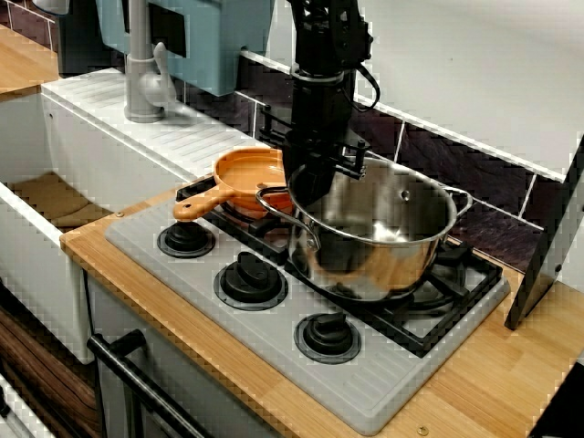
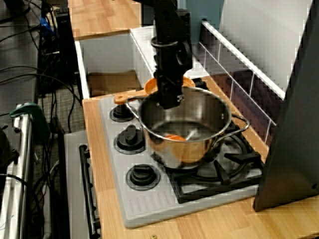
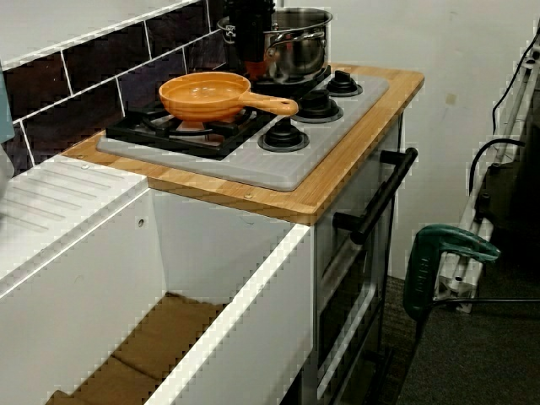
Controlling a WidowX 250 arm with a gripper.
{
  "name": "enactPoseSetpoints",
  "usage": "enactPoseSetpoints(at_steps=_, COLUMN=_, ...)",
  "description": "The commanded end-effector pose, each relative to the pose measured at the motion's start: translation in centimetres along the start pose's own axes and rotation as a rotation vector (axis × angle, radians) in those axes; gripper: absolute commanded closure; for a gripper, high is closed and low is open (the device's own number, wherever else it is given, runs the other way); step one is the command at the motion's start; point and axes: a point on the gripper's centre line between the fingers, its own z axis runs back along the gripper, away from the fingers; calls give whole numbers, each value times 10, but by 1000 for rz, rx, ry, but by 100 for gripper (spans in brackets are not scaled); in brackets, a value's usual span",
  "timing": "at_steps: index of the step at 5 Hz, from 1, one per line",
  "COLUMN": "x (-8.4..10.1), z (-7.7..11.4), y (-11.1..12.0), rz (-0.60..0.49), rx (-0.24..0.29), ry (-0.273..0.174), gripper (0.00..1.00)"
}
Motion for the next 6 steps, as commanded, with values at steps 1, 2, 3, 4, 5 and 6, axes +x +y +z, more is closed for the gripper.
enactPoseSetpoints(at_steps=1, x=1, z=34, y=-2, rz=-19, rx=5, ry=-89, gripper=0)
enactPoseSetpoints(at_steps=2, x=2, z=36, y=-2, rz=-16, rx=7, ry=-87, gripper=0)
enactPoseSetpoints(at_steps=3, x=4, z=46, y=-2, rz=-11, rx=-10, ry=-93, gripper=0)
enactPoseSetpoints(at_steps=4, x=5, z=55, y=0, rz=-3, rx=-24, ry=-92, gripper=0)
enactPoseSetpoints(at_steps=5, x=6, z=59, y=2, rz=2, rx=-30, ry=-91, gripper=0)
enactPoseSetpoints(at_steps=6, x=7, z=58, y=3, rz=5, rx=-30, ry=-89, gripper=0)
